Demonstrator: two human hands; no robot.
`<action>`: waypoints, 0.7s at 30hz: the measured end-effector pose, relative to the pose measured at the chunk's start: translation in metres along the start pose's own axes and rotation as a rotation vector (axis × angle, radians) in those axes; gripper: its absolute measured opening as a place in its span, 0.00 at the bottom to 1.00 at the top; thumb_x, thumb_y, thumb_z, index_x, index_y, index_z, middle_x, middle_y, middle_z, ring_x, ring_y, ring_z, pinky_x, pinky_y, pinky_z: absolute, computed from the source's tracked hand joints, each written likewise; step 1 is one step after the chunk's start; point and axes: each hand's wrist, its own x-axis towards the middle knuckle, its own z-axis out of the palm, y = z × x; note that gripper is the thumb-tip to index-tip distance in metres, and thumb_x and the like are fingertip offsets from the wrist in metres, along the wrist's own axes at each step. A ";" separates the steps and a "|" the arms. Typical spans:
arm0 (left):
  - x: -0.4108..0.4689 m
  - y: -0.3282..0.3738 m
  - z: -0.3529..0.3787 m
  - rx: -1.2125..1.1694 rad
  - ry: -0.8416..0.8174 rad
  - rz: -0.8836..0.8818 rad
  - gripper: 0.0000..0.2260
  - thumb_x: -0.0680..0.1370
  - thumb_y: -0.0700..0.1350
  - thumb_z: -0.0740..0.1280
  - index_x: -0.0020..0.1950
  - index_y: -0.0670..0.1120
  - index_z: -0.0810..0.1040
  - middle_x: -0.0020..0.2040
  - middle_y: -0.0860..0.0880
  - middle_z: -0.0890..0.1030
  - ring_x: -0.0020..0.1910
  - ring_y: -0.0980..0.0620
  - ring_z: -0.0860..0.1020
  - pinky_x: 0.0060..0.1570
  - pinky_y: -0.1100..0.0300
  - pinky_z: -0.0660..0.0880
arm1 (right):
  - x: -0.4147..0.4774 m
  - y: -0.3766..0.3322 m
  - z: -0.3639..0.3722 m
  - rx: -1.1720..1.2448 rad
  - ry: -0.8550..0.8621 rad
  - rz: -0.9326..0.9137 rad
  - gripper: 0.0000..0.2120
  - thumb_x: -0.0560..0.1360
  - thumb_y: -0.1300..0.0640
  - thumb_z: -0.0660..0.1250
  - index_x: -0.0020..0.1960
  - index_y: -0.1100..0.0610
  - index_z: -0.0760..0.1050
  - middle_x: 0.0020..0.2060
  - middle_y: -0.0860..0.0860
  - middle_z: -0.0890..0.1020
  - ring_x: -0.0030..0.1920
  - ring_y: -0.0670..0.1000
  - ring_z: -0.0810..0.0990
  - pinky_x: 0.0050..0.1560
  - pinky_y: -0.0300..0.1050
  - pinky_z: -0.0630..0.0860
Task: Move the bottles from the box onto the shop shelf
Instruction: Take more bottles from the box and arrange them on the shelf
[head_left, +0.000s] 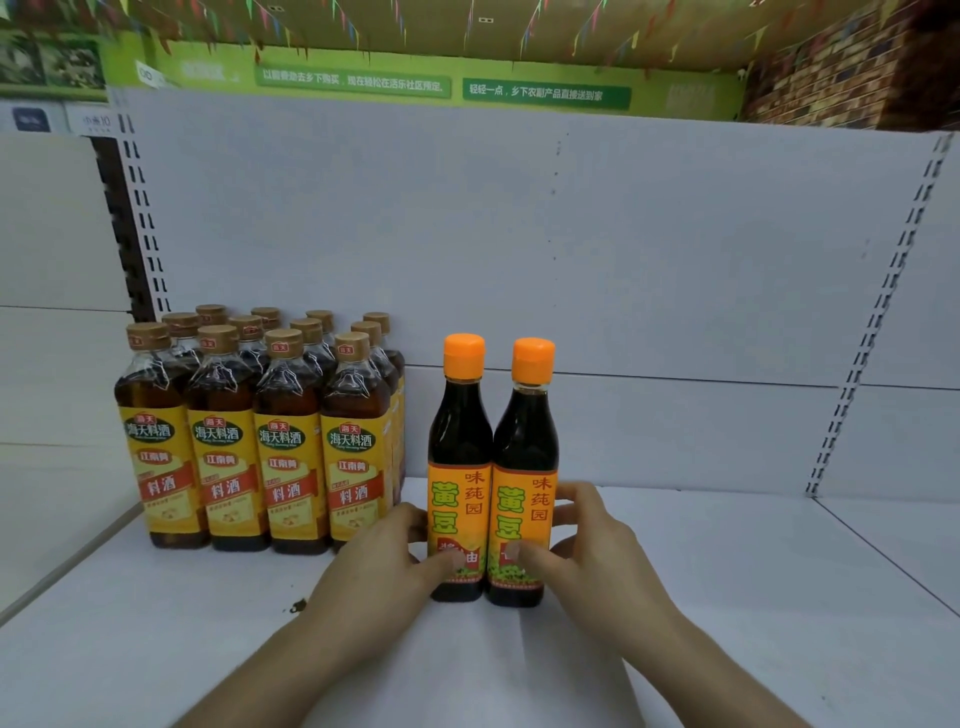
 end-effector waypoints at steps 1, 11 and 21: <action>0.002 0.000 0.000 -0.003 0.002 0.002 0.20 0.77 0.59 0.71 0.67 0.55 0.76 0.62 0.60 0.80 0.46 0.60 0.82 0.54 0.52 0.81 | 0.002 0.000 0.001 0.000 0.001 -0.001 0.27 0.75 0.44 0.75 0.68 0.43 0.65 0.60 0.42 0.80 0.46 0.44 0.85 0.51 0.48 0.84; 0.030 -0.006 0.018 0.013 0.040 -0.007 0.15 0.82 0.54 0.67 0.67 0.52 0.76 0.61 0.56 0.81 0.54 0.56 0.81 0.56 0.57 0.78 | 0.030 0.003 0.014 -0.016 0.039 -0.009 0.26 0.77 0.45 0.73 0.69 0.46 0.64 0.59 0.42 0.80 0.49 0.45 0.84 0.50 0.46 0.82; 0.060 0.000 0.034 0.037 0.075 -0.105 0.13 0.82 0.53 0.66 0.63 0.50 0.72 0.59 0.53 0.81 0.53 0.53 0.78 0.49 0.58 0.73 | 0.056 0.003 0.027 -0.001 0.108 -0.011 0.26 0.78 0.46 0.71 0.73 0.47 0.66 0.62 0.44 0.82 0.51 0.47 0.84 0.49 0.43 0.80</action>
